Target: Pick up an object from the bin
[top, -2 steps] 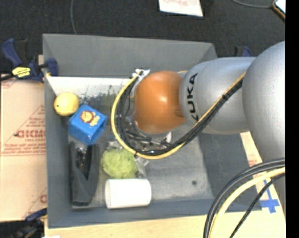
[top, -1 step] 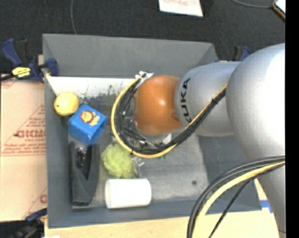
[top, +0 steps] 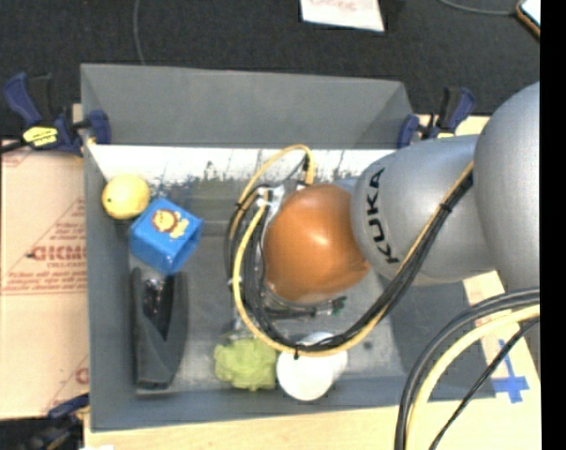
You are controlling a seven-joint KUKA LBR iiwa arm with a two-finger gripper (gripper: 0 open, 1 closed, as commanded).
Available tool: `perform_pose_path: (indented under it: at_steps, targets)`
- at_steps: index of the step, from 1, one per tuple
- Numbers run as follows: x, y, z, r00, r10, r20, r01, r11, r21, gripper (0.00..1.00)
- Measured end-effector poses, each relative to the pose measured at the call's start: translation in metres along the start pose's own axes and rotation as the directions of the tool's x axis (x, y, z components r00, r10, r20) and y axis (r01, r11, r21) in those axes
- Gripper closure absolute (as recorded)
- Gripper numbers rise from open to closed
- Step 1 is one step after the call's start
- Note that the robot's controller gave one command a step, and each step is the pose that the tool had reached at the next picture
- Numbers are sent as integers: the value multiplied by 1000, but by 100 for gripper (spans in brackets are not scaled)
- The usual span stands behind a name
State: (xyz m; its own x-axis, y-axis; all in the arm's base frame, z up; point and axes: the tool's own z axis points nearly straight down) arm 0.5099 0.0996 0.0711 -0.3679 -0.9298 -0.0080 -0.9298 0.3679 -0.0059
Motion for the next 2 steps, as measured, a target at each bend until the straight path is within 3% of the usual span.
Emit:
perform_pose_path:
  at_steps: [2]
  targets:
    - [1, 3, -15, 1000, 1, -4, -1, 1000, -9, 100]
